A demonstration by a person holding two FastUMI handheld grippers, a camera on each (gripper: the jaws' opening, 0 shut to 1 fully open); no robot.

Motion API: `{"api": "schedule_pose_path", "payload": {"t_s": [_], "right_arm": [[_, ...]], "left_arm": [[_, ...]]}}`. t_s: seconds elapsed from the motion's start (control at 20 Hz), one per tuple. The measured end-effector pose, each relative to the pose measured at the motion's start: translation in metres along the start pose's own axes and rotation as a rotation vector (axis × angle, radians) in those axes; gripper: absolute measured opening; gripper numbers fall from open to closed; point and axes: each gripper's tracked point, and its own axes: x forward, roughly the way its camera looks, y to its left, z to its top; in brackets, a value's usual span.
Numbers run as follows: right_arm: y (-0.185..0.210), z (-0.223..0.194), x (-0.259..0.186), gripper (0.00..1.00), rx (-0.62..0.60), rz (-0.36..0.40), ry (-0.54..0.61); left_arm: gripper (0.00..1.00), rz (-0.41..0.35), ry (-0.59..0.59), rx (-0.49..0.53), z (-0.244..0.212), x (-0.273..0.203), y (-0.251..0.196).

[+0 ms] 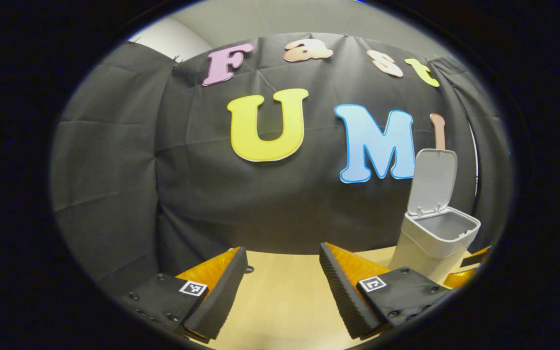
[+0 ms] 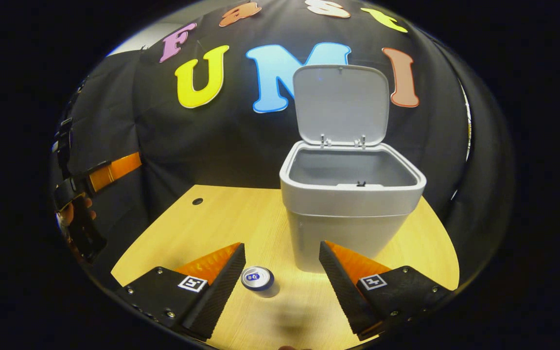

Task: Press the lid of the desktop garbage bin to open it, pick up the crumpled paper on the desktop and throw it into the bin, then pick up the pop can on the desktop and drop it into the bin, and finally close the garbage bin lid.

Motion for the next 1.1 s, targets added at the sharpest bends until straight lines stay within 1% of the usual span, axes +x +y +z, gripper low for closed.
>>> {"api": "schedule_pose_path", "payload": {"t_s": [0.15, 0.2, 0.25, 0.3, 0.4, 0.75, 0.85, 0.9, 1.05, 1.1], "right_arm": [[0.011, -0.013, 0.015, 0.98, -0.029, 0.025, 0.046], [0.015, -0.016, 0.018, 0.98, -0.038, 0.034, 0.059], [0.017, -0.023, 0.022, 0.98, -0.049, 0.043, 0.073], [0.02, -0.027, 0.027, 0.98, -0.06, 0.049, 0.087], [0.029, -0.033, 0.039, 0.98, -0.08, 0.062, 0.114], [0.041, -0.062, 0.066, 0.98, -0.144, 0.093, 0.21], [0.043, -0.072, 0.074, 0.98, -0.165, 0.092, 0.238], [0.043, -0.076, 0.078, 0.98, -0.173, 0.093, 0.252], [0.045, -0.086, 0.084, 0.98, -0.178, 0.096, 0.279], [0.045, -0.087, 0.086, 0.98, -0.18, 0.095, 0.283]], "left_arm": [[1.0, 0.036, 0.008, -0.001, -0.004, -0.005, 0.021], [0.93, 0.048, 0.01, -0.001, -0.005, -0.007, 0.027], [0.93, 0.061, 0.013, -0.001, -0.006, -0.009, 0.034], [1.0, 0.073, 0.015, -0.001, -0.007, -0.01, 0.04], [1.0, 0.096, 0.021, -0.002, -0.011, -0.014, 0.052], [1.0, 0.162, 0.039, -0.006, -0.022, -0.025, 0.084], [1.0, 0.173, 0.049, -0.008, -0.025, -0.025, 0.089], [0.97, 0.175, 0.054, -0.01, -0.026, -0.025, 0.09], [0.98, 0.183, 0.064, -0.012, -0.029, -0.024, 0.093], [1.0, 0.183, 0.067, -0.014, -0.029, -0.023, 0.092]]}}
